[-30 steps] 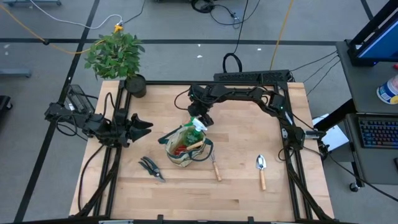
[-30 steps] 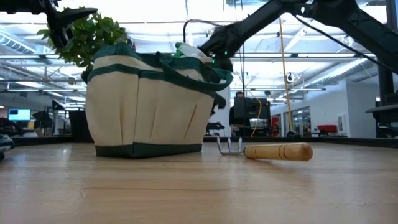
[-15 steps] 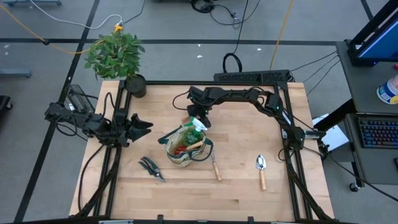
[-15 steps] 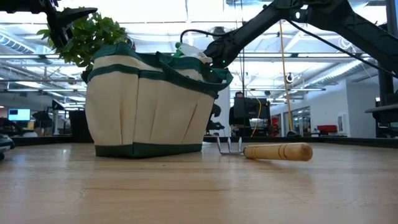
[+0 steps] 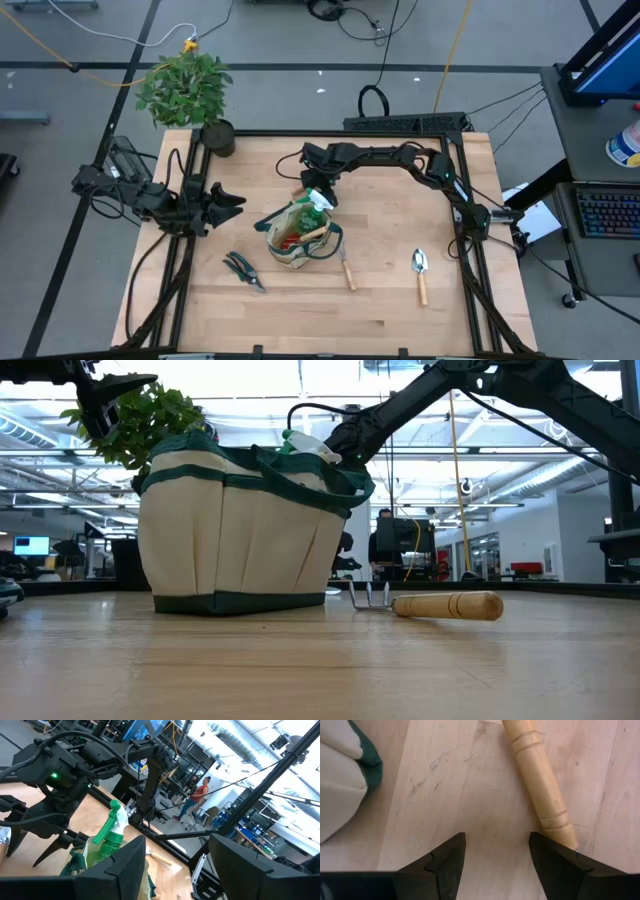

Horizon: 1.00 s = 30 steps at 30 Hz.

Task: Pick & Place Garden tools in Gardening bag
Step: Put the brown trowel into the brown bag

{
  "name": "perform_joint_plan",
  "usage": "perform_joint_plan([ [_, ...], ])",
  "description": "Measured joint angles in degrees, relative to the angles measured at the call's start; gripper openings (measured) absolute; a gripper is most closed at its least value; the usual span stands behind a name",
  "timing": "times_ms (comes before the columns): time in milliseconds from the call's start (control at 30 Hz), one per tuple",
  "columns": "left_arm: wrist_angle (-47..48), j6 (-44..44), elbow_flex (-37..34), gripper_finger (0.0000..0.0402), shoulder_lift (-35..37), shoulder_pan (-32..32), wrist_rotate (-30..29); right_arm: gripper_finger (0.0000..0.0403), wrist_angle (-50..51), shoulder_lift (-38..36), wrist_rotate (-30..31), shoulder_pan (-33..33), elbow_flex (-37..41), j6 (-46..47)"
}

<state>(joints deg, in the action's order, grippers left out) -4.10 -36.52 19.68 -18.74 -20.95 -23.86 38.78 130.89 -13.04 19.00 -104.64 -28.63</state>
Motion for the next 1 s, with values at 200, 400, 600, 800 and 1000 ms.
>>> perform_joint_plan([
  [200,0.00,0.01,0.00,0.0223,0.00,0.00,0.00,0.0210,-0.11,0.00,0.99,-0.61,0.00,1.39],
  [400,0.00,-0.18,0.01,0.0223,0.02,-0.01,0.00,0.0157,-0.32,-0.02,1.41,-1.03,0.00,4.29],
  [600,0.00,-0.25,0.00,0.0223,0.02,-0.02,0.00,0.0066,-1.77,-0.02,1.45,-1.09,0.00,8.89],
  [800,0.00,-0.45,0.01,0.0223,0.01,-0.02,0.00,0.0005,-2.45,0.02,1.25,-1.14,0.02,11.30],
  [1000,0.00,-0.43,0.00,0.0223,0.00,-0.02,1.25,0.0001,-2.20,0.04,1.27,-1.16,0.02,11.86],
])
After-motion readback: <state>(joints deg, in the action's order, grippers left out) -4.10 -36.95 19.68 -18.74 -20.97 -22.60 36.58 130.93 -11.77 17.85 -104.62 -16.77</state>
